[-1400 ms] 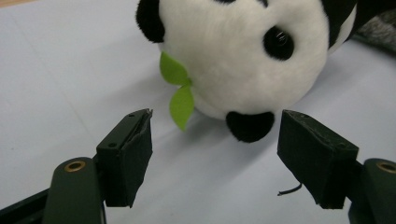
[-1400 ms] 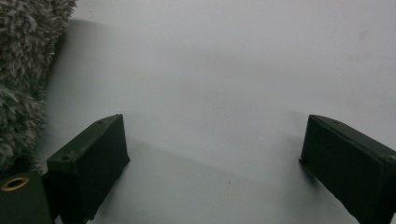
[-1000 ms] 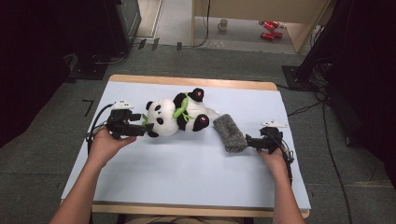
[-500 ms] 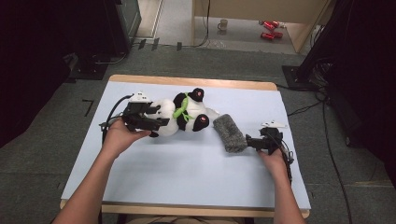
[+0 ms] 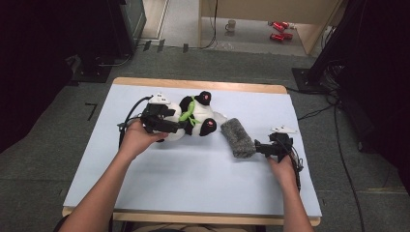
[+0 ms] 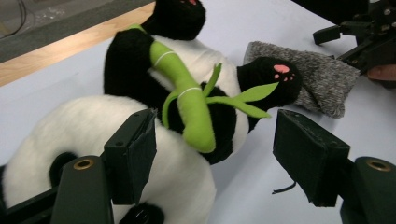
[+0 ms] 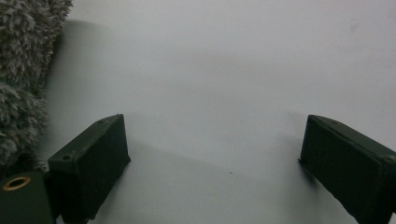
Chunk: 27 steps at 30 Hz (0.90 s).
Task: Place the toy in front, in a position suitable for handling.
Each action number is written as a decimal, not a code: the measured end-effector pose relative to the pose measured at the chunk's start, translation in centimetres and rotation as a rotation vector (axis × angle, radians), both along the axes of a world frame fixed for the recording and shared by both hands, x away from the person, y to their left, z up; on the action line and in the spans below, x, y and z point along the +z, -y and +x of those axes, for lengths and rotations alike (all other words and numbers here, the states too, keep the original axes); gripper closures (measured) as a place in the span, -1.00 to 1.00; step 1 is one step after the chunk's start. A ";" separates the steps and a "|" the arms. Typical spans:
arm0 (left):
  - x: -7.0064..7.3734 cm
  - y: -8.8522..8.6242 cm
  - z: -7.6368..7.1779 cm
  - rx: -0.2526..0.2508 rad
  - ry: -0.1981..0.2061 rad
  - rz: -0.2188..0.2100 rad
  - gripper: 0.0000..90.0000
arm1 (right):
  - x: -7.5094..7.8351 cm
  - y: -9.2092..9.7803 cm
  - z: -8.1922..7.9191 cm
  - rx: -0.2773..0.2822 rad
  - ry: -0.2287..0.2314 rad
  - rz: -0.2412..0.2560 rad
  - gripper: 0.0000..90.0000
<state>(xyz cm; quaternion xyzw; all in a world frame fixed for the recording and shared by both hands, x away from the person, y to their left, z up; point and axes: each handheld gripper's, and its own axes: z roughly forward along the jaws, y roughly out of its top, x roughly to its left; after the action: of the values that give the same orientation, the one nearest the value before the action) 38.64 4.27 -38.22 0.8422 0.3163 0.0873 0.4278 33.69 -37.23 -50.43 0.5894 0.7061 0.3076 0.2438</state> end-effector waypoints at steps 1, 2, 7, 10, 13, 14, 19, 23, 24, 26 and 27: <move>-0.1 0.2 0.1 -0.007 0.000 0.004 -0.33 | 0.0 0.0 0.0 0.000 0.000 -0.001 -0.85; -0.2 0.4 0.2 -0.006 0.000 0.003 -0.33 | 0.0 0.0 0.0 -0.001 0.000 -0.001 -0.85; -0.5 1.2 0.4 -0.010 0.005 -0.004 -0.33 | 0.0 0.0 0.0 -0.001 0.001 -0.001 -0.85; -0.8 1.7 0.3 -0.006 0.034 -0.004 -0.32 | 0.0 0.0 0.0 -0.001 0.001 -0.001 -0.85; -1.6 2.0 0.5 0.002 0.038 -0.007 -0.28 | 0.0 0.0 0.0 -0.004 0.001 -0.001 -0.85; -1.6 2.0 0.5 0.002 0.038 -0.007 -0.28 | 0.0 0.0 0.0 -0.002 0.000 -0.002 -0.85; -2.4 2.3 0.7 0.007 0.042 0.018 -0.27 | 0.0 0.0 0.0 -0.003 0.001 -0.001 -0.85; -2.8 2.6 0.8 0.018 0.067 0.034 -0.22 | 0.0 0.0 0.0 -0.004 0.001 -0.001 -0.85; -2.9 2.8 0.8 0.020 0.082 0.049 -0.21 | 0.0 0.0 0.0 -0.004 0.001 -0.001 -0.85; -3.1 2.9 0.7 0.031 0.115 0.062 -0.16 | 0.0 0.0 0.0 -0.004 0.001 -0.001 -0.85; -3.3 2.9 0.6 0.039 0.133 0.059 -0.14 | 0.0 0.0 0.0 -0.004 0.001 -0.001 -0.85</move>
<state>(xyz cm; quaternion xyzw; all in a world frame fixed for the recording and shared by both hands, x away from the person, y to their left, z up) 39.25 1.37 -41.55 0.8404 0.3010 0.1608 0.4210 33.66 -37.20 -50.44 0.5907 0.7049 0.3070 0.2450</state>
